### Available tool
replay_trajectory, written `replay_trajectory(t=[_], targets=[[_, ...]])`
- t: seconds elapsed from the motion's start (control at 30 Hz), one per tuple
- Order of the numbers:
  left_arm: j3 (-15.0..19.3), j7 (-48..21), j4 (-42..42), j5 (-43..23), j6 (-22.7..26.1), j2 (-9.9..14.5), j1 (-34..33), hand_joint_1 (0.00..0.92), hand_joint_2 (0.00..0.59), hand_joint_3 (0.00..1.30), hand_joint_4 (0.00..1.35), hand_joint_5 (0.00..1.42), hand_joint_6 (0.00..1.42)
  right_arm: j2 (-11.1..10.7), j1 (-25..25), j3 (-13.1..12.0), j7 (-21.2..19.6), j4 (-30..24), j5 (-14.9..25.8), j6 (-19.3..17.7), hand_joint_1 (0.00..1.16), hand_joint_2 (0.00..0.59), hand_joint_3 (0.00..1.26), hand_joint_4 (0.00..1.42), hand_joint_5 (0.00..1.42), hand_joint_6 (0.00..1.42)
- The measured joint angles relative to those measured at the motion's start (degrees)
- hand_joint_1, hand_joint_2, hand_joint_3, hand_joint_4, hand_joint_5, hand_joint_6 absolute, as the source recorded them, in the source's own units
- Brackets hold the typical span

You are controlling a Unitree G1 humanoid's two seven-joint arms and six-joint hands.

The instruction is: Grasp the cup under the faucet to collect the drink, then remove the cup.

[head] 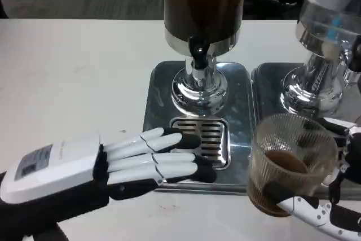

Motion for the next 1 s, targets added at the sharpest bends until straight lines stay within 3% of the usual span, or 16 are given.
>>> replay_trajectory(t=[1.0], targets=[[-0.04,0.1,0.06,0.21,-0.65,1.19,0.02,0.0,0.056,0.08,0.0,0.0,0.0,0.21,0.02,-0.8,0.46,-0.14,0.78,0.01,1.06,0.127,0.95,0.99,1.1,1.33]])
